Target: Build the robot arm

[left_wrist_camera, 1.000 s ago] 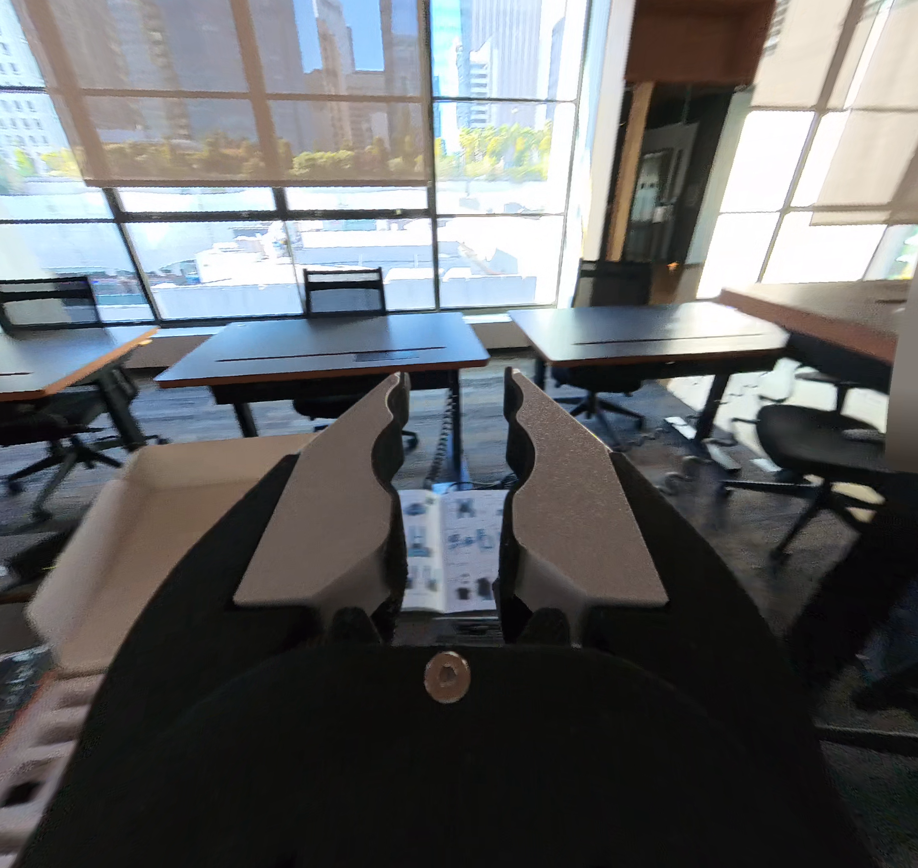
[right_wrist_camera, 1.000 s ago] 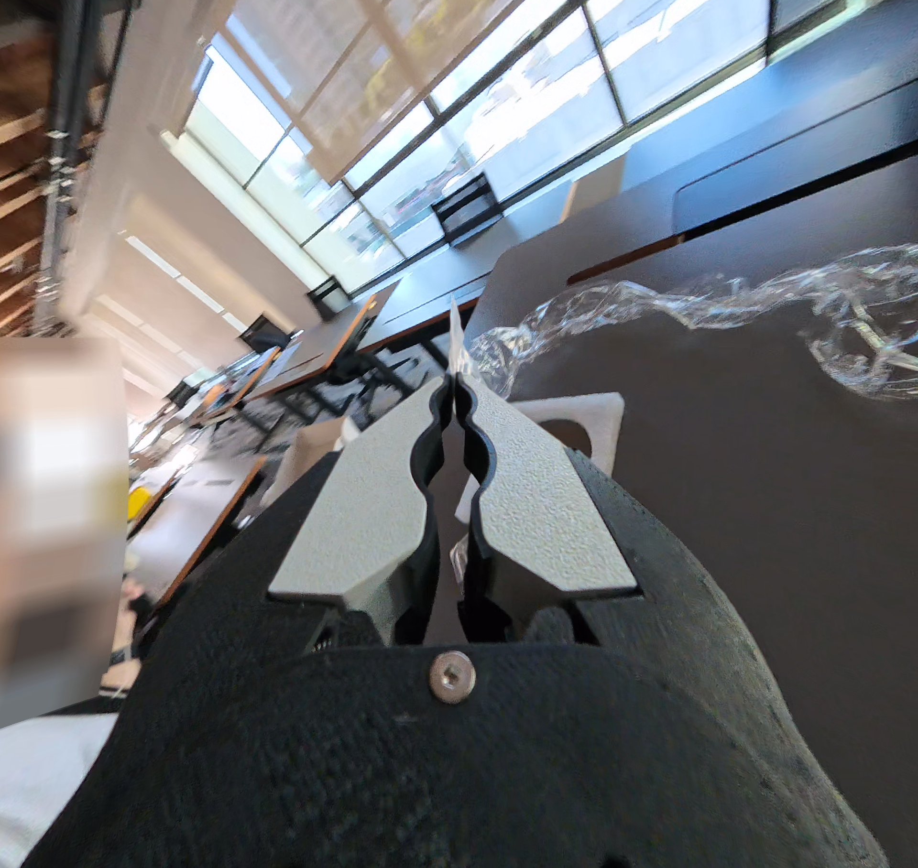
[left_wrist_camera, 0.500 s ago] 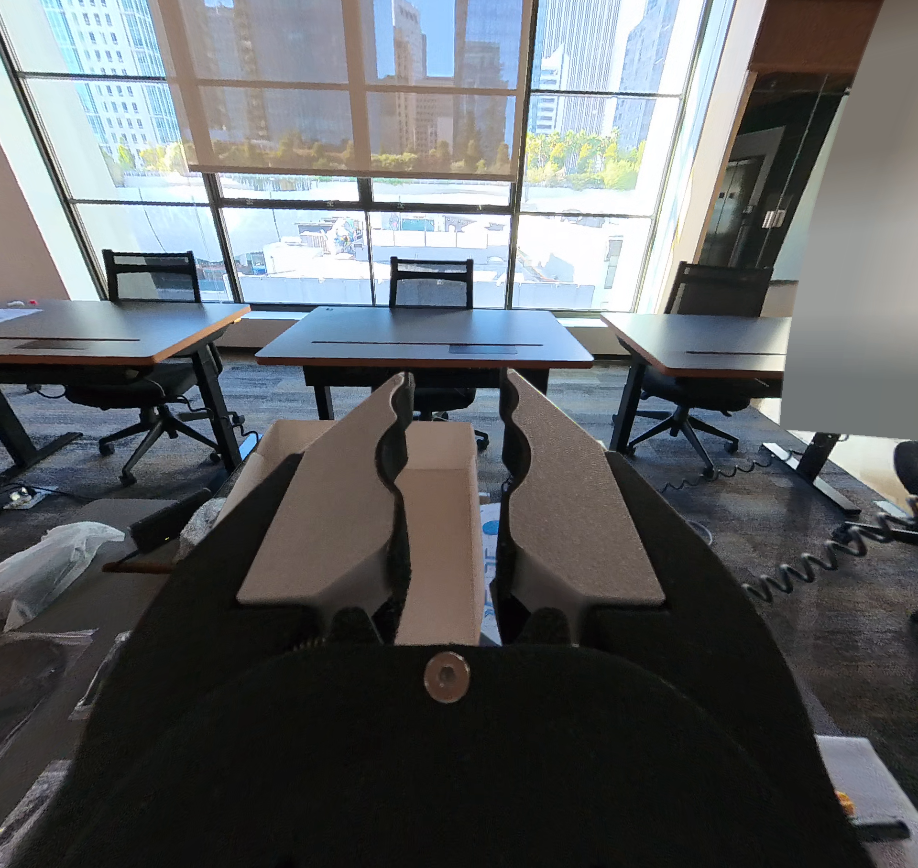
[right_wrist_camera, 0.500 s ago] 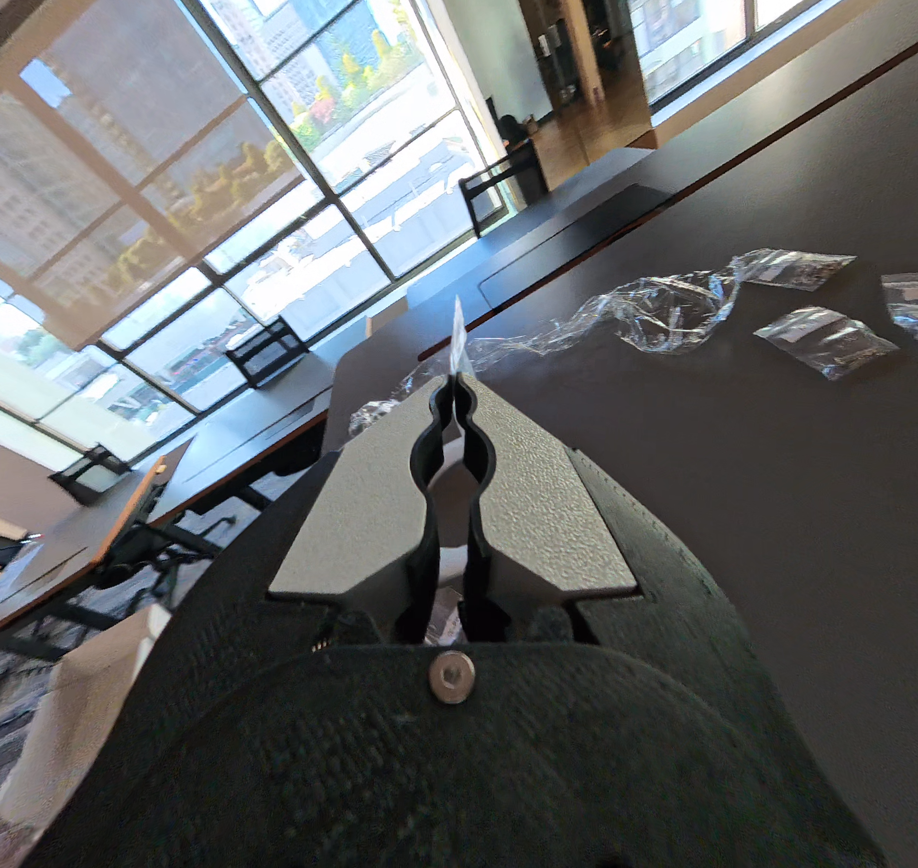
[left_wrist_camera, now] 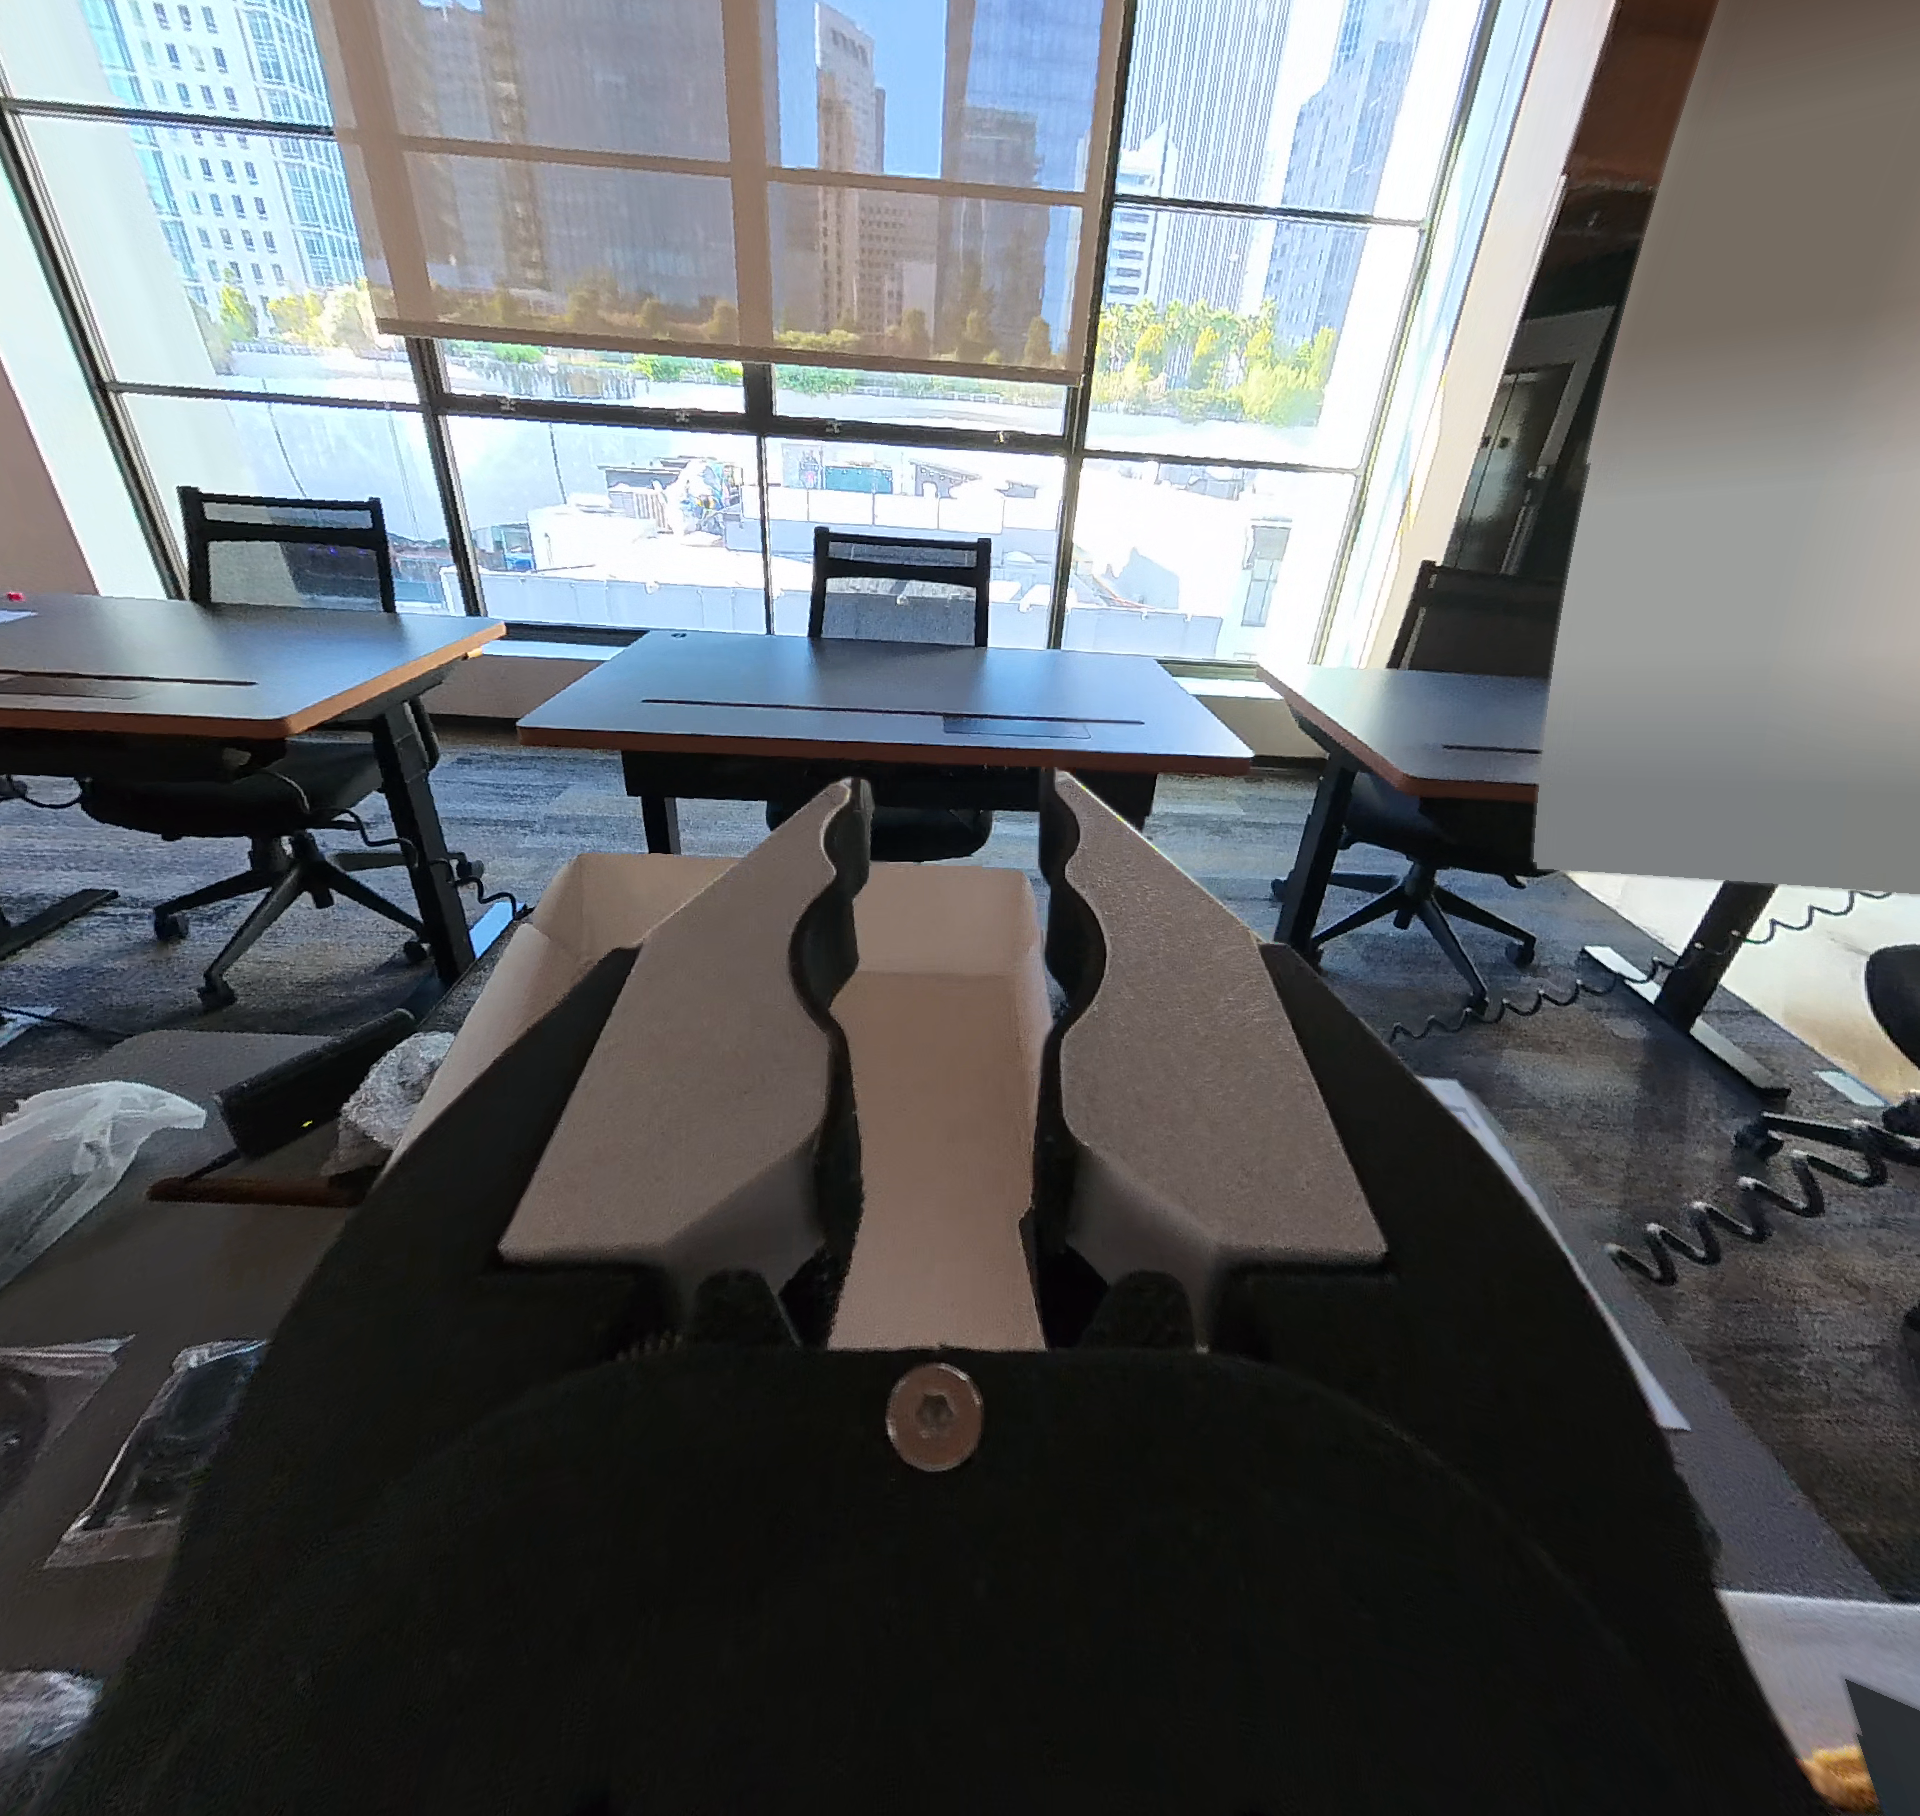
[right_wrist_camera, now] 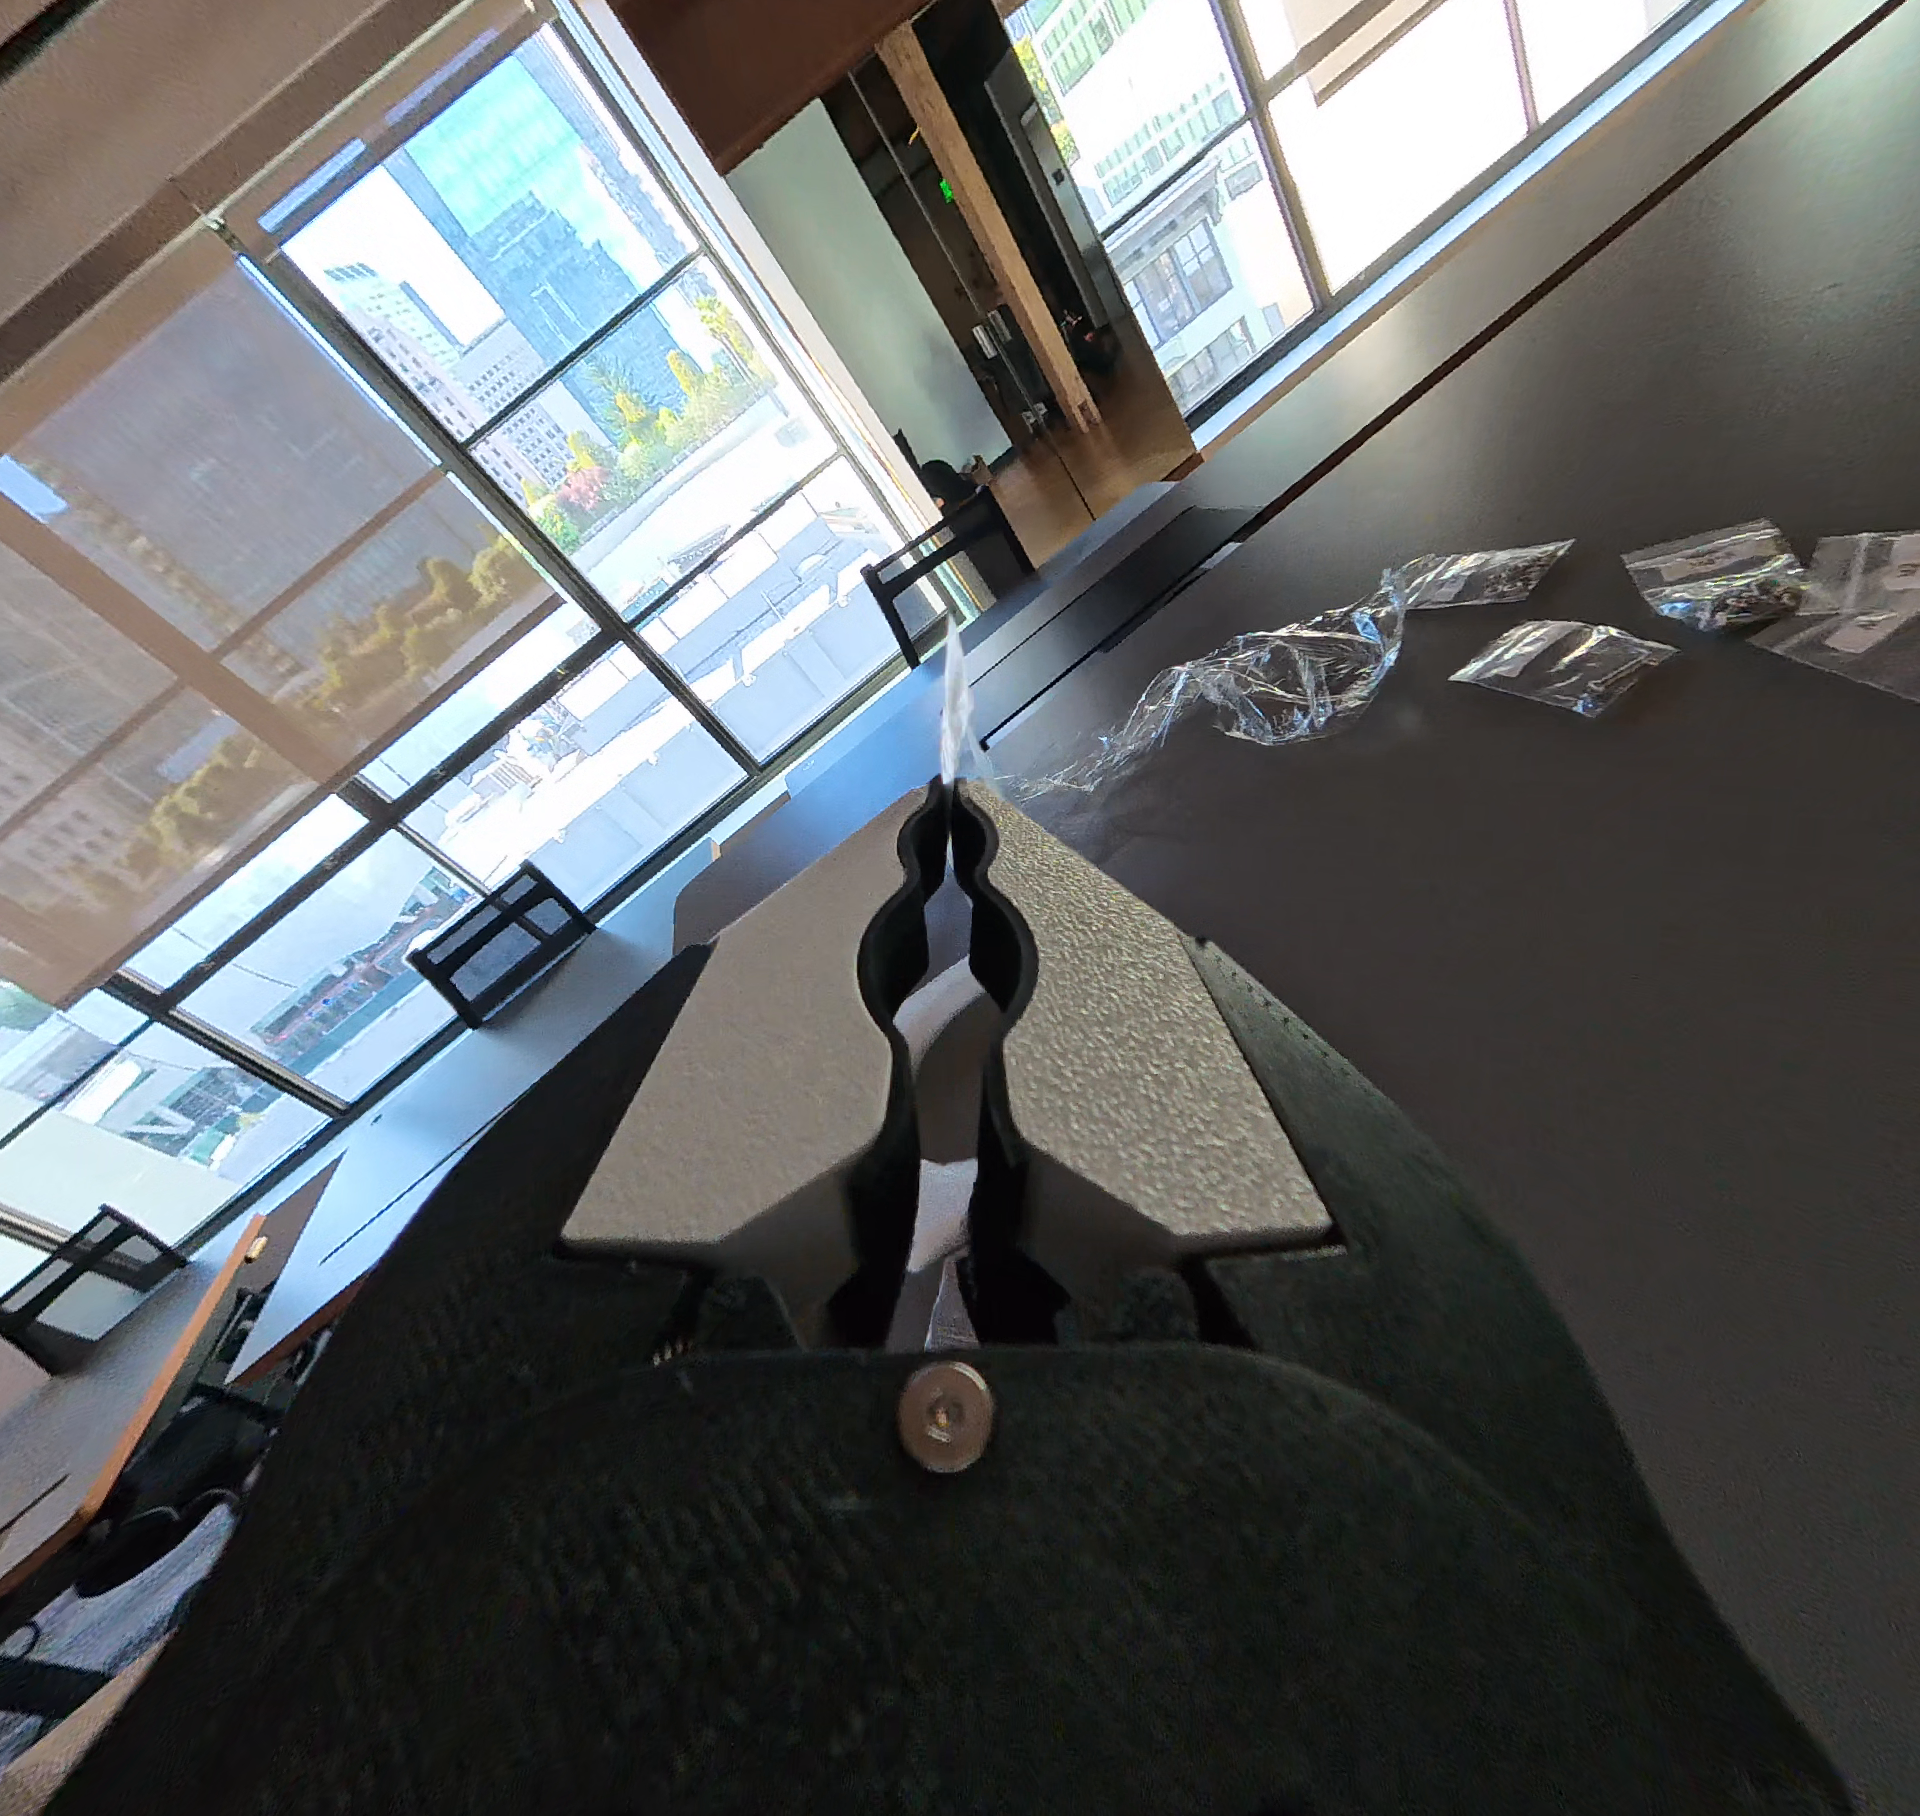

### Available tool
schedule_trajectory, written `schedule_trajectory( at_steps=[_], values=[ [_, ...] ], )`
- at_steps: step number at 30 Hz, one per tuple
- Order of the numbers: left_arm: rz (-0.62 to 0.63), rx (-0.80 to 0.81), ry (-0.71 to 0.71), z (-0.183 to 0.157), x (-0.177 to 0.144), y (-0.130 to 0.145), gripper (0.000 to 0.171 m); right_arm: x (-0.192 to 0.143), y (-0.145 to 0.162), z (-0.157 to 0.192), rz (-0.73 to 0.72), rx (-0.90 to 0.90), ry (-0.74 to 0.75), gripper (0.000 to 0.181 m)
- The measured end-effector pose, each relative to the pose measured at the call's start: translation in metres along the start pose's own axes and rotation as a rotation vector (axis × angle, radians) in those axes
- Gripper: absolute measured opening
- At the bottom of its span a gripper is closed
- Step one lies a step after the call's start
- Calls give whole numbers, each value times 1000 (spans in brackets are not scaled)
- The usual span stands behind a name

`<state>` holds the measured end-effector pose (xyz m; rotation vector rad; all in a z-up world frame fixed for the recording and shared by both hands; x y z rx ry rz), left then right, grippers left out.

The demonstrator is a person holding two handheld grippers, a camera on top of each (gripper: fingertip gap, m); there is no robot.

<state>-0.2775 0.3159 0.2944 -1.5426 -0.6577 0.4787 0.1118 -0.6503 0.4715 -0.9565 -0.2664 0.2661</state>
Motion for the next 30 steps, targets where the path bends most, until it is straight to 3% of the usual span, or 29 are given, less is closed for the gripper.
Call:
schedule_trajectory(
  at_steps=[14, 30],
  values=[
    [27, -82, 2, 16, 2, 17, 29, -39, -4, 1, -55, 23, 108, 0],
    [3, -49, -24, 6, -22, 14, 28, -48, 1, -18, -33, 47, 58, 0]
  ],
)
Point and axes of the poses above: each gripper's, where its closed fingertips meet, x out along the fingers, y out of its underside, z = x × y across the jaws, the point moved 4 cm from there along -x, back along the fingers, and after that the axes turned 14 degrees about -y, right-handed, at the moved point
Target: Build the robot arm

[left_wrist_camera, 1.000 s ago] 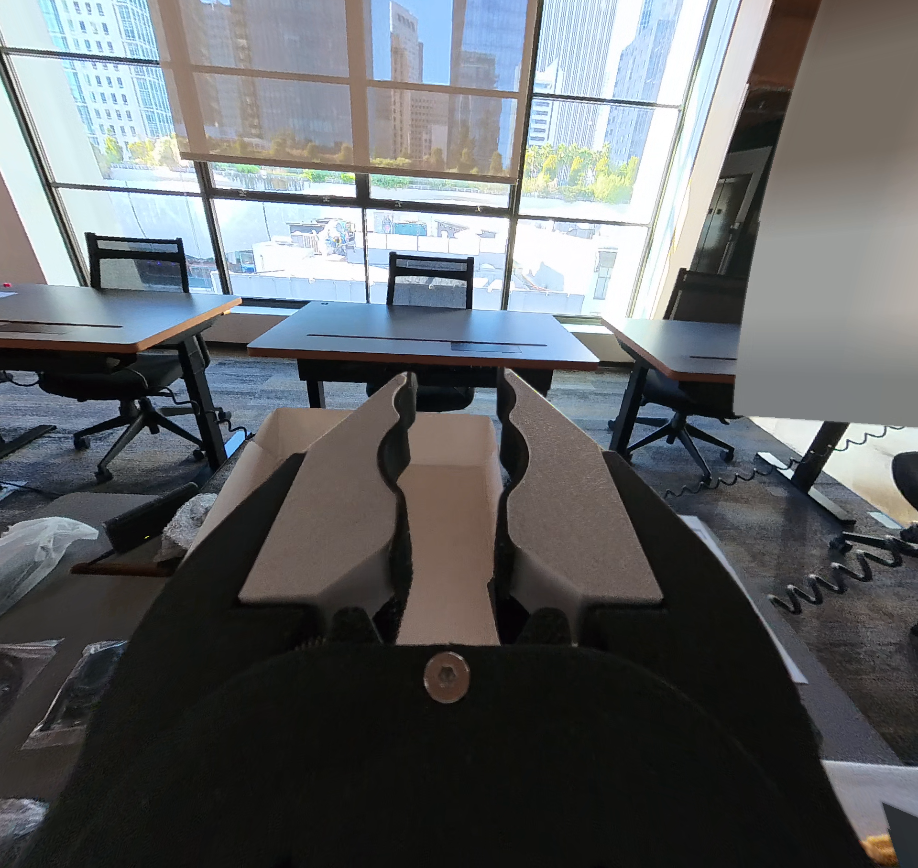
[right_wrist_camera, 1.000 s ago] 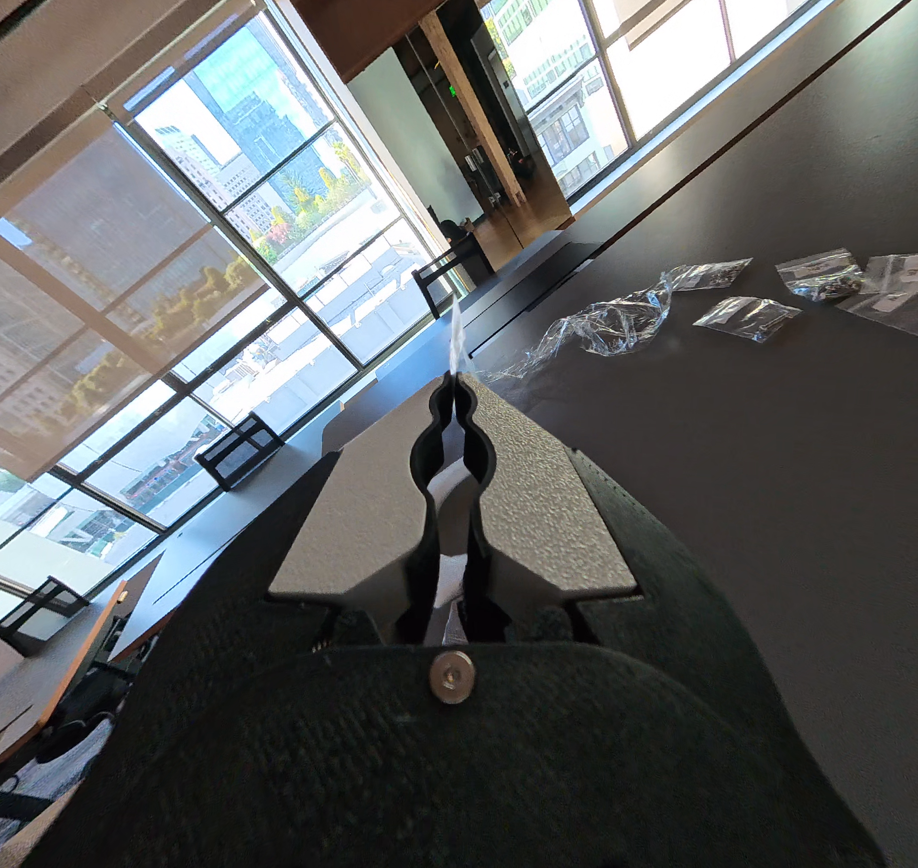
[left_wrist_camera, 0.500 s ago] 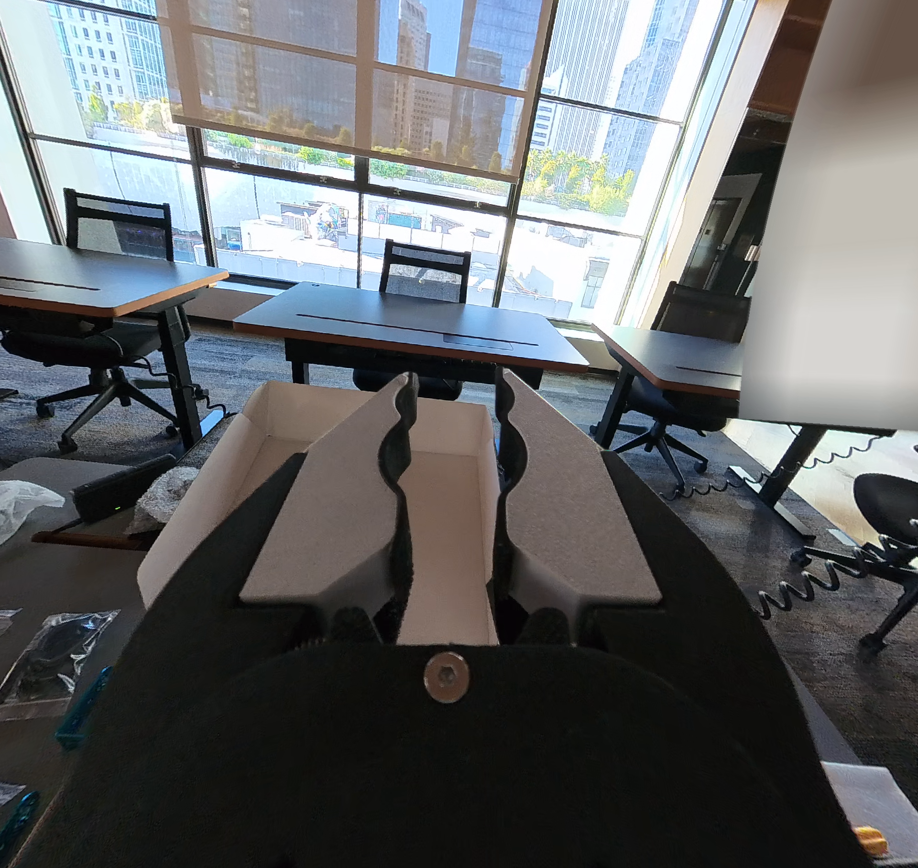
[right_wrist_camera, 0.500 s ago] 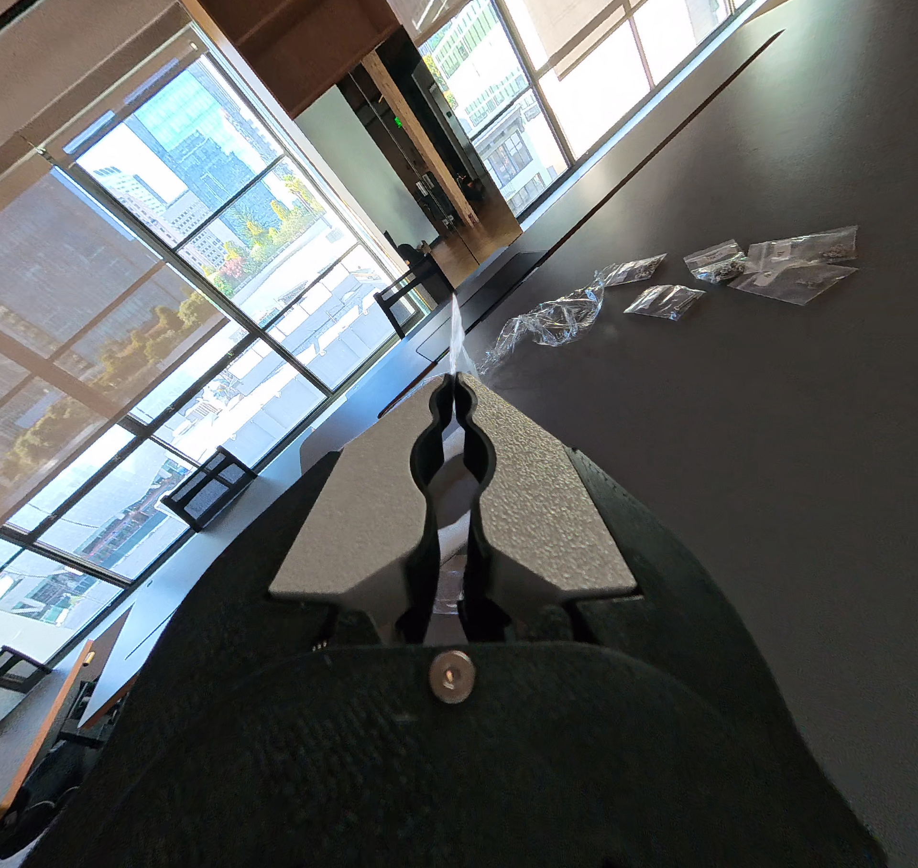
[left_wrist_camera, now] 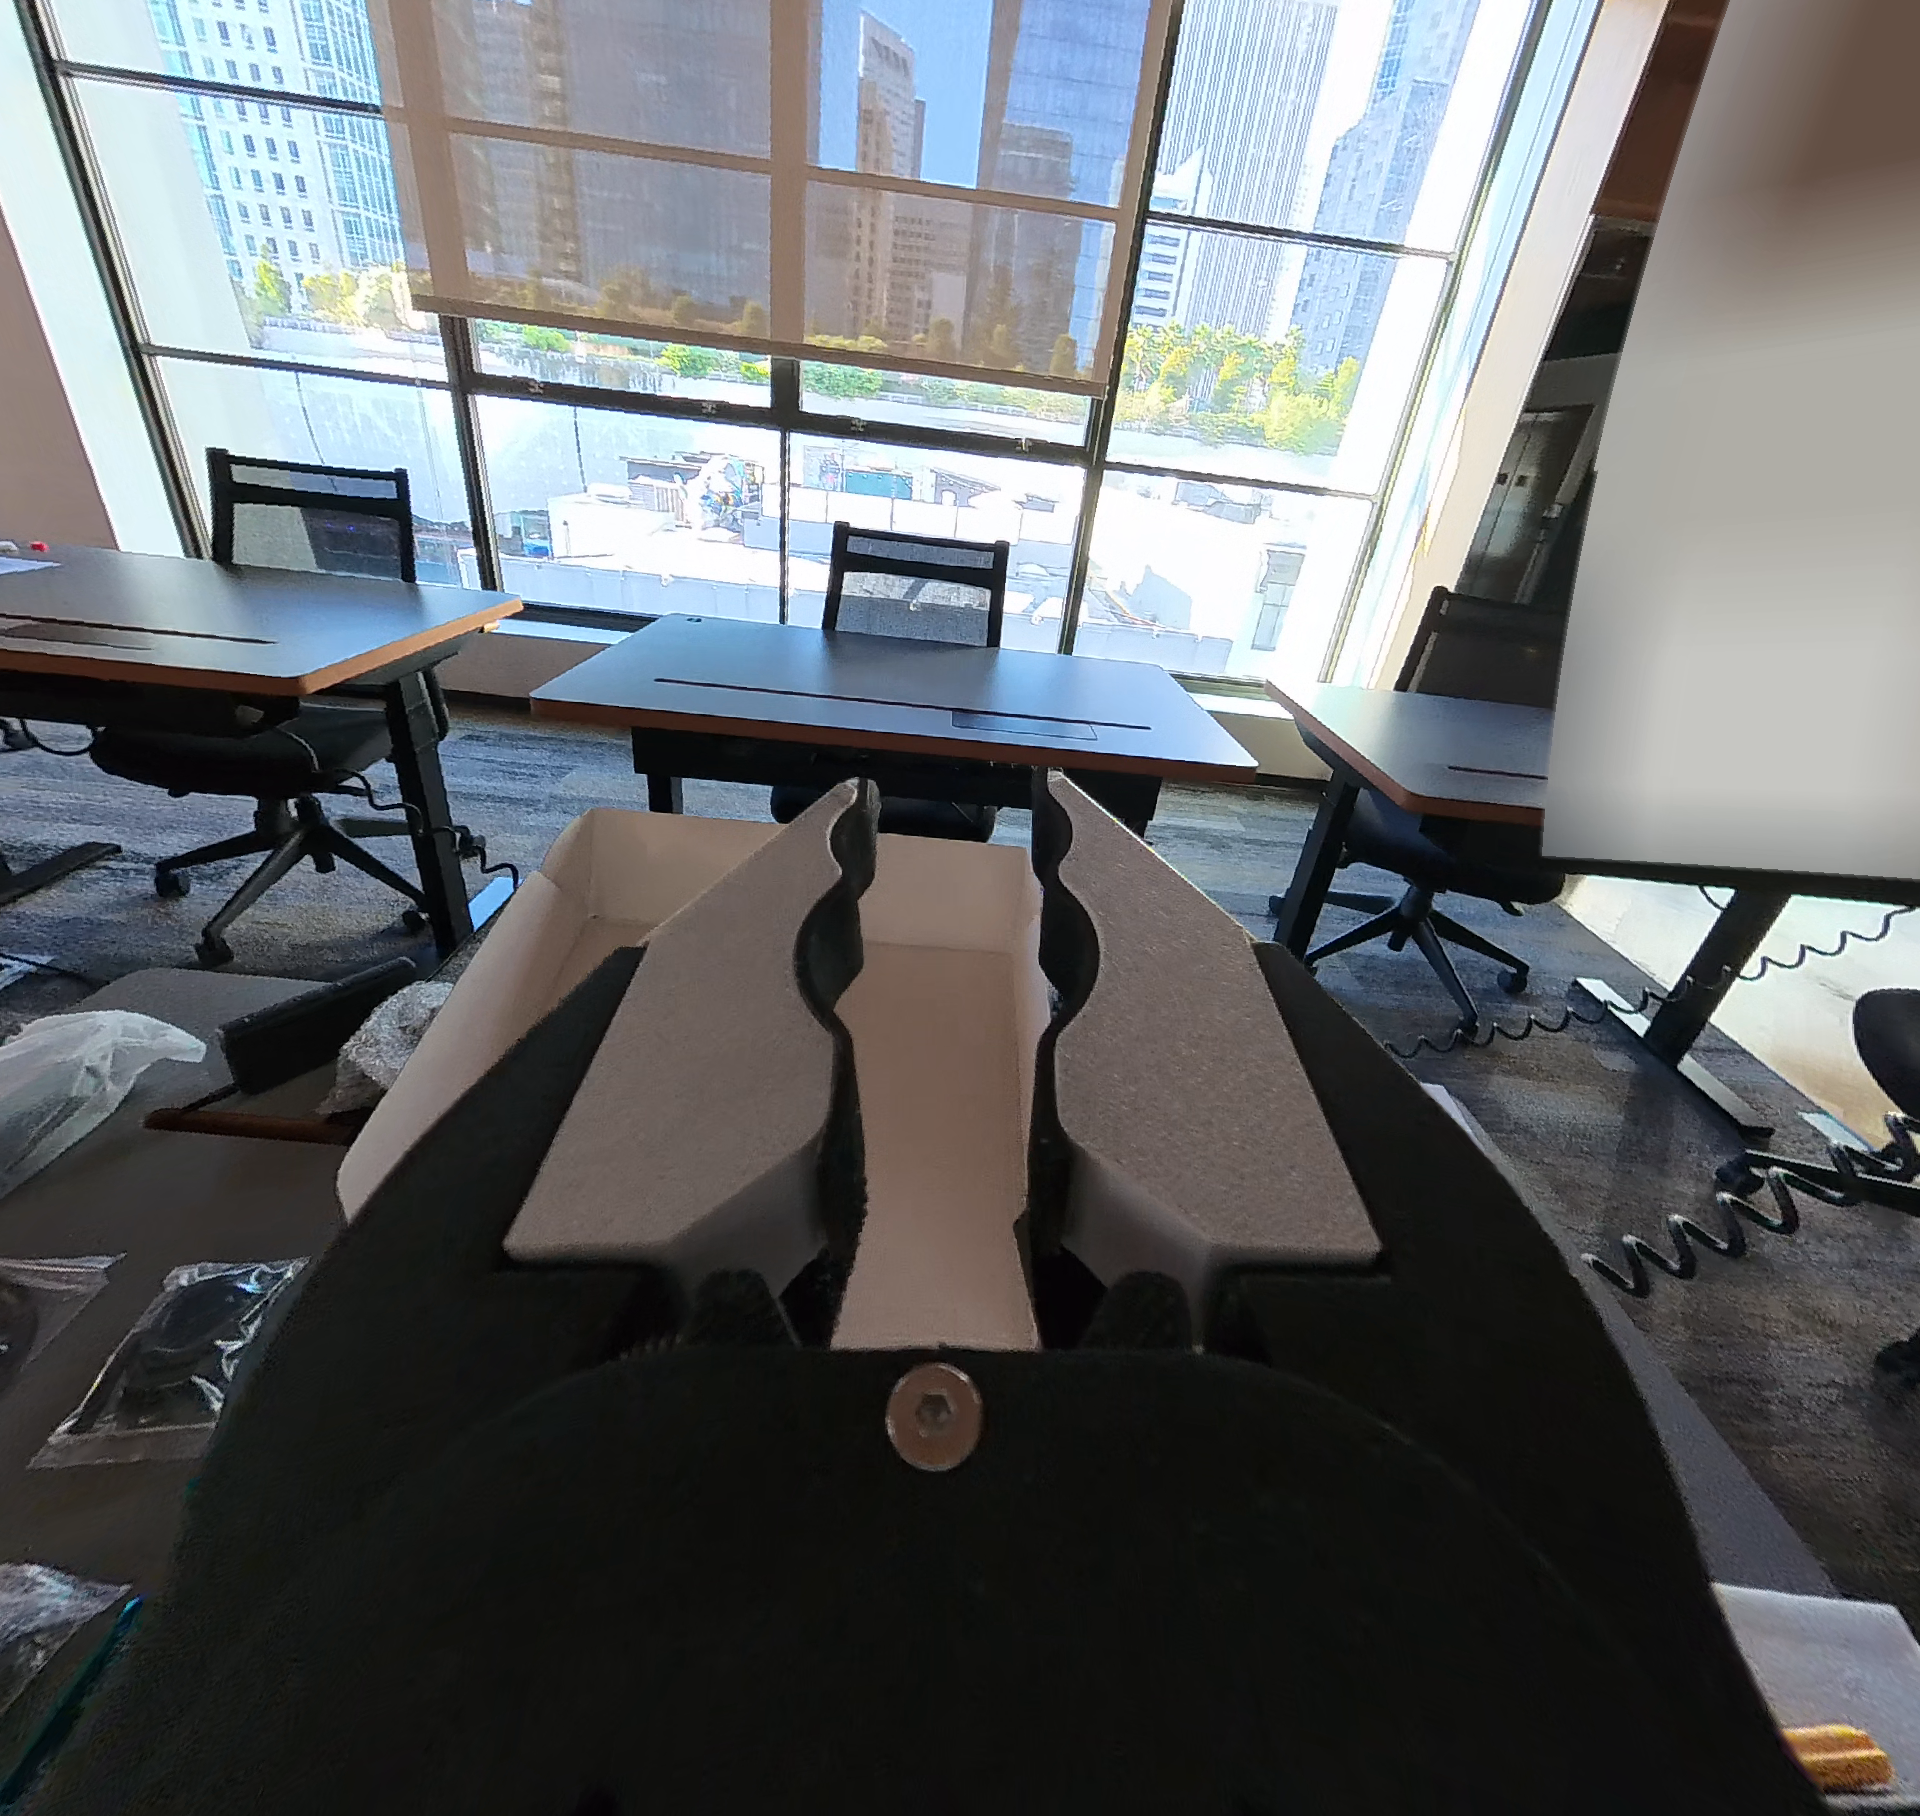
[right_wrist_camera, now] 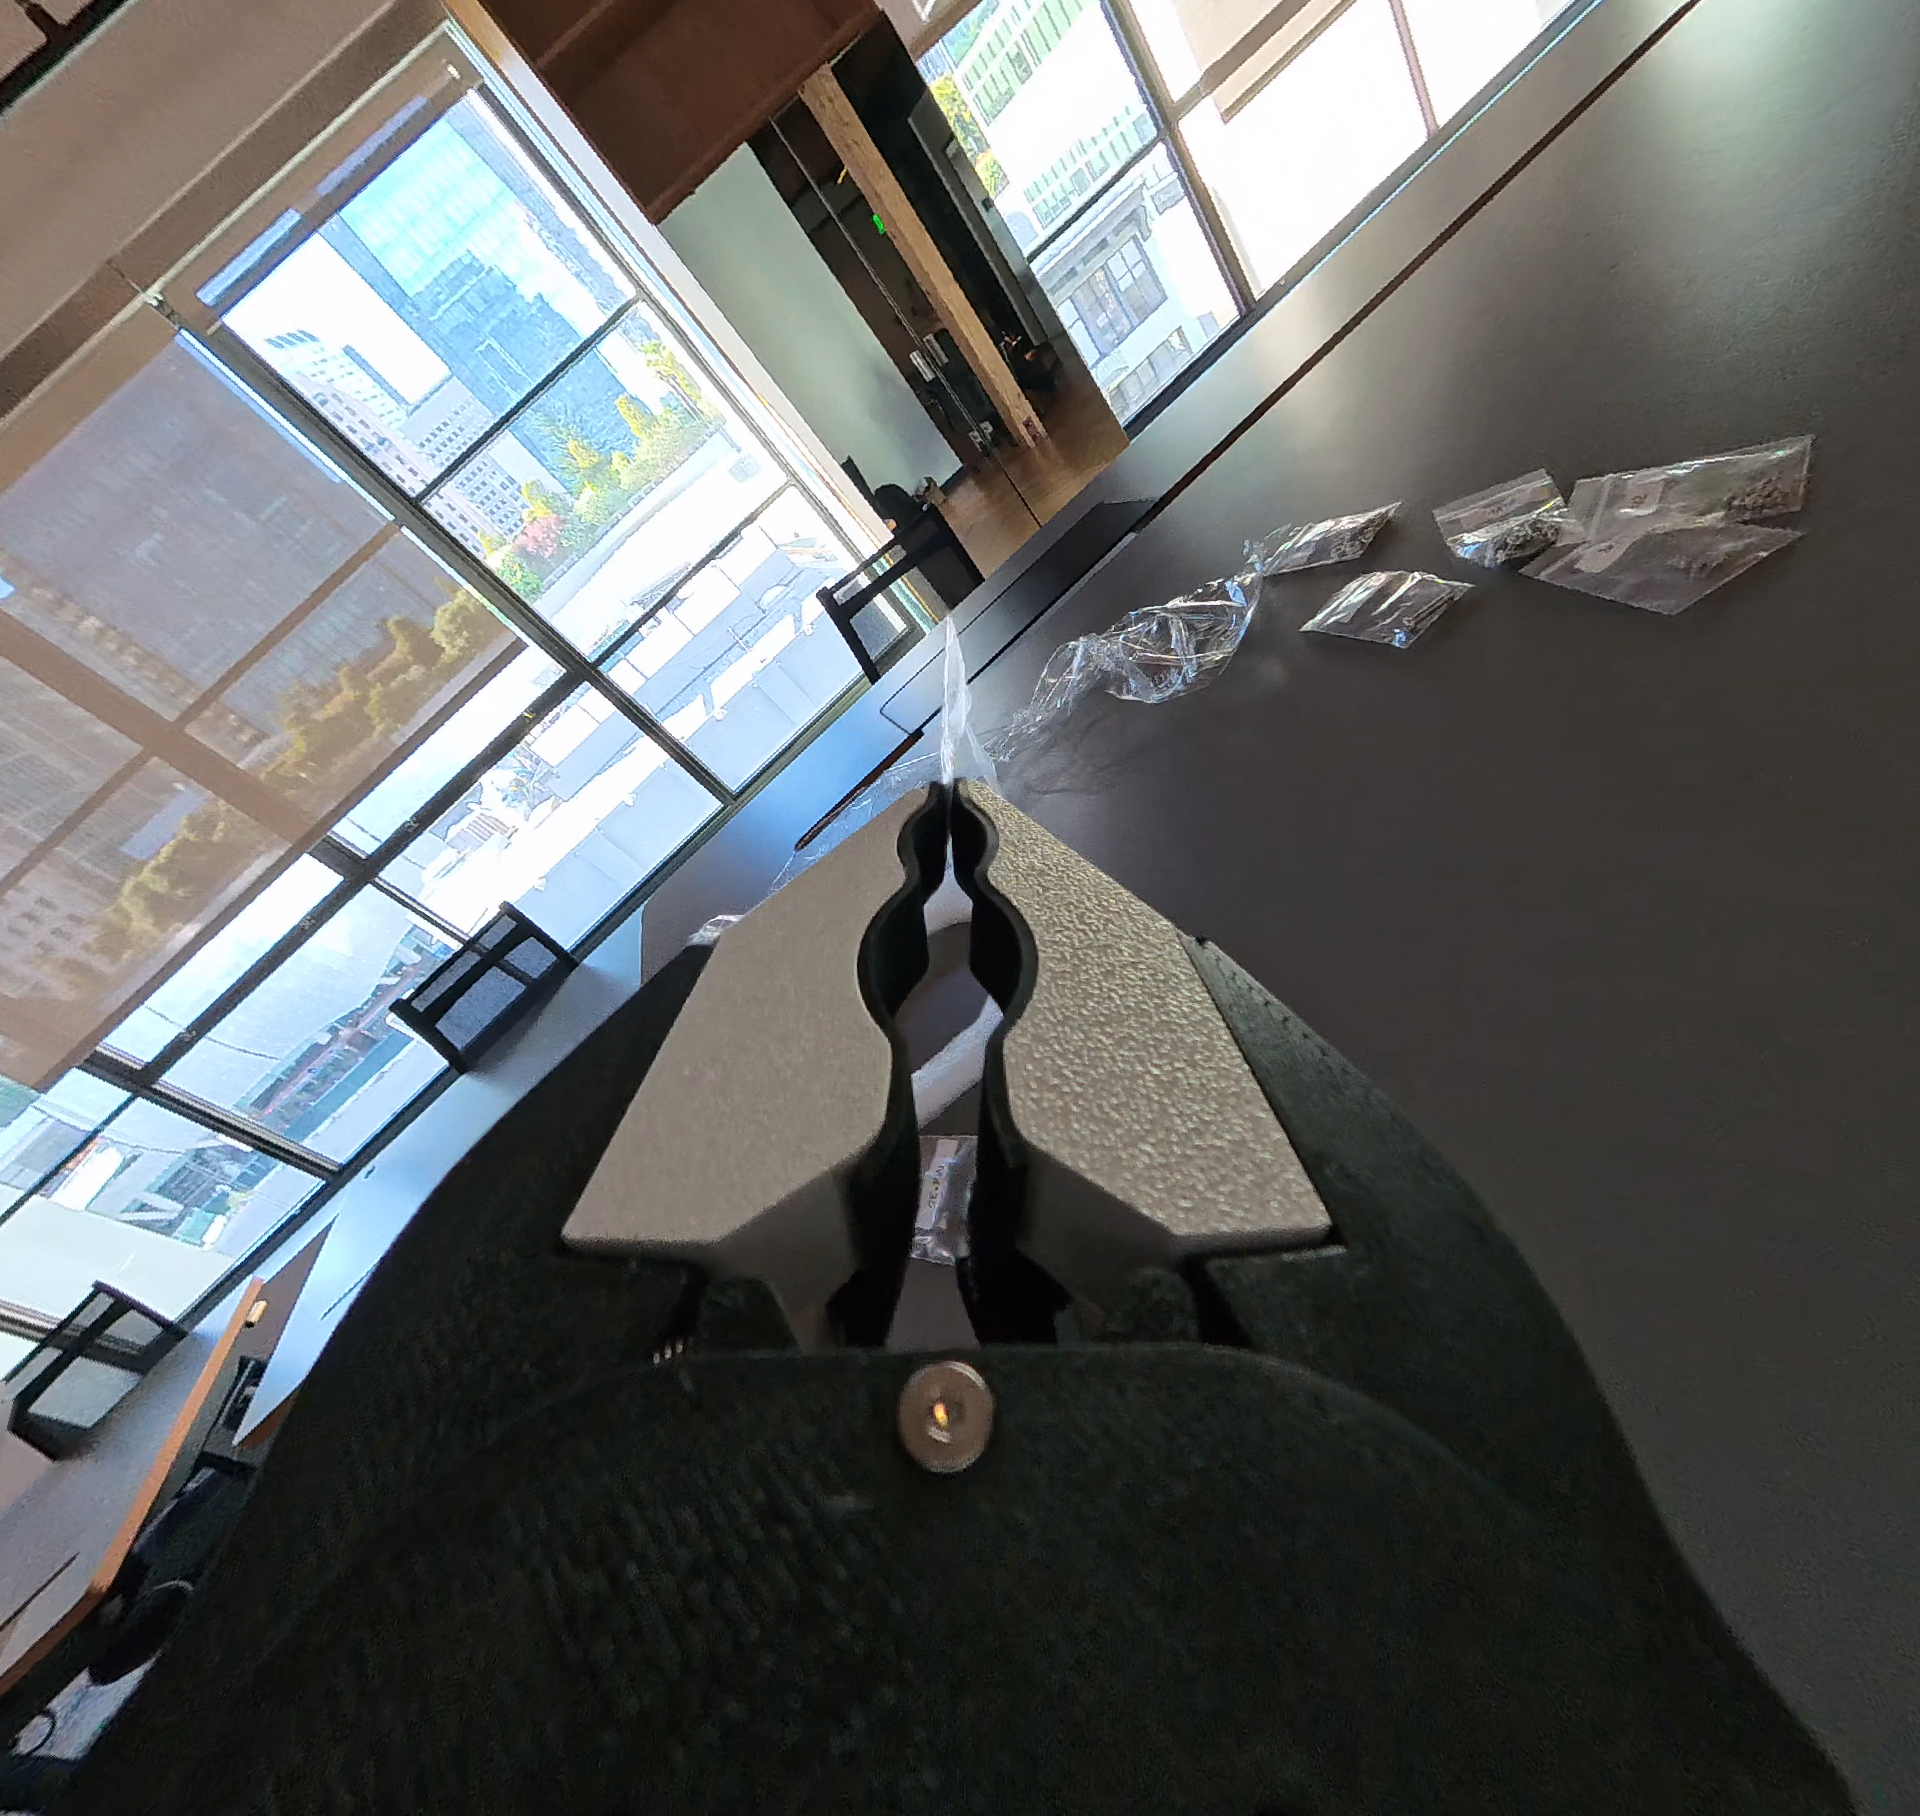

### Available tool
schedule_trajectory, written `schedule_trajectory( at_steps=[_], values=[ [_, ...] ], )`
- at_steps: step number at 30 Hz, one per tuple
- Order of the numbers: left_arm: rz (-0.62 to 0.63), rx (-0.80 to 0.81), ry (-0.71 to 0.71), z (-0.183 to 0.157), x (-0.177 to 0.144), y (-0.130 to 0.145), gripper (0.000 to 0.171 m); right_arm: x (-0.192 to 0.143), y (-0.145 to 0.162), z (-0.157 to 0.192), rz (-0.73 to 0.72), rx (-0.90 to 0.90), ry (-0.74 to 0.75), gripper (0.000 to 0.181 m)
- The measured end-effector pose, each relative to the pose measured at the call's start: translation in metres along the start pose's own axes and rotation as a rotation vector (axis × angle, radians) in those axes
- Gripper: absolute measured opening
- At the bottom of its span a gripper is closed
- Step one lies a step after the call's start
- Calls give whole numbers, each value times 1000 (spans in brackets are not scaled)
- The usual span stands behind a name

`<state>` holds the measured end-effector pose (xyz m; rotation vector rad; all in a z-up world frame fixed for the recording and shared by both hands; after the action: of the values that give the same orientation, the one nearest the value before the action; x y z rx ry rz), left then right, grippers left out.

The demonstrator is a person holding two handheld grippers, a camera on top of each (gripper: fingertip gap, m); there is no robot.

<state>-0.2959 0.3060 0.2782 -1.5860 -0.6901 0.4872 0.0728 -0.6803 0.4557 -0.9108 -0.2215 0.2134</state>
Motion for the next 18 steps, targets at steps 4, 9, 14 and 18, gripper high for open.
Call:
schedule_trajectory(
  at_steps=[4, 9, 14, 18],
  values=[
    [0, 2, 0, -7, -10, -1, 28, -1, -6, -4, 4, -4, -22, 0],
    [-30, -38, 20, -23, -17, -13, 28, -7, -17, -15, 13, 5, -49, 0],
    [-75, -27, 46, -53, -22, -42, 28, -15, -38, -27, 4, 5, -112, 0],
    [-111, 5, 75, -90, -32, -82, 28, -8, -53, -32, 31, -23, -231, 0]
  ],
)
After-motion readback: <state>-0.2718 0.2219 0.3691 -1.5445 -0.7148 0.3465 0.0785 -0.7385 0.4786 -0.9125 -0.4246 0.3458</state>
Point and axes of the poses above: each gripper's, where its closed fingertips meet, x out along the fingers, y out of its underside, z = x × y across the jaws, the point moved 4 cm from there along -x, back along the fingers, and after that the axes turned 14 degrees about -y, right-handed, at the moved point
